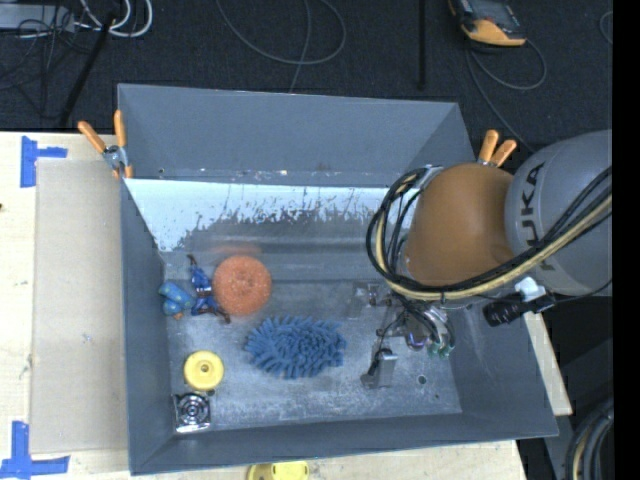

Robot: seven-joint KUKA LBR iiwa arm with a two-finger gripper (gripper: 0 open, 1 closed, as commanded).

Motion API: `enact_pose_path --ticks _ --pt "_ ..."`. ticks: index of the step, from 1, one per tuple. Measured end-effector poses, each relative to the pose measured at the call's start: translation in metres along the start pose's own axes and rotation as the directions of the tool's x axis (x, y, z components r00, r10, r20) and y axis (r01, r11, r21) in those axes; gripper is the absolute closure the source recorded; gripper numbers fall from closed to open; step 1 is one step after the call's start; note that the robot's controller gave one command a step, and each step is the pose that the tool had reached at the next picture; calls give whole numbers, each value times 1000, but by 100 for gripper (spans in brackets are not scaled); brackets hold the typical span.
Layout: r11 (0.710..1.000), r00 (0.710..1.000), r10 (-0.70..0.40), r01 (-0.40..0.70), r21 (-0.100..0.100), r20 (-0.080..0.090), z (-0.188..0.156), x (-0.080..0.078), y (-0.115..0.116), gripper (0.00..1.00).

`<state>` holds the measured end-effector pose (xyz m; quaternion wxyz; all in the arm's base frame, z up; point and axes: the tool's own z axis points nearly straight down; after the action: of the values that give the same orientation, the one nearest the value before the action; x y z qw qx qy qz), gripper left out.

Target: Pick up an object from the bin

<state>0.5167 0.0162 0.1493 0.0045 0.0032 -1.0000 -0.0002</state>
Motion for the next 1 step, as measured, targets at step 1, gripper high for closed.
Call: enact_pose_path --ticks 1 --pt "1000 1000 0 0 0 8 -4 -2 0 0"
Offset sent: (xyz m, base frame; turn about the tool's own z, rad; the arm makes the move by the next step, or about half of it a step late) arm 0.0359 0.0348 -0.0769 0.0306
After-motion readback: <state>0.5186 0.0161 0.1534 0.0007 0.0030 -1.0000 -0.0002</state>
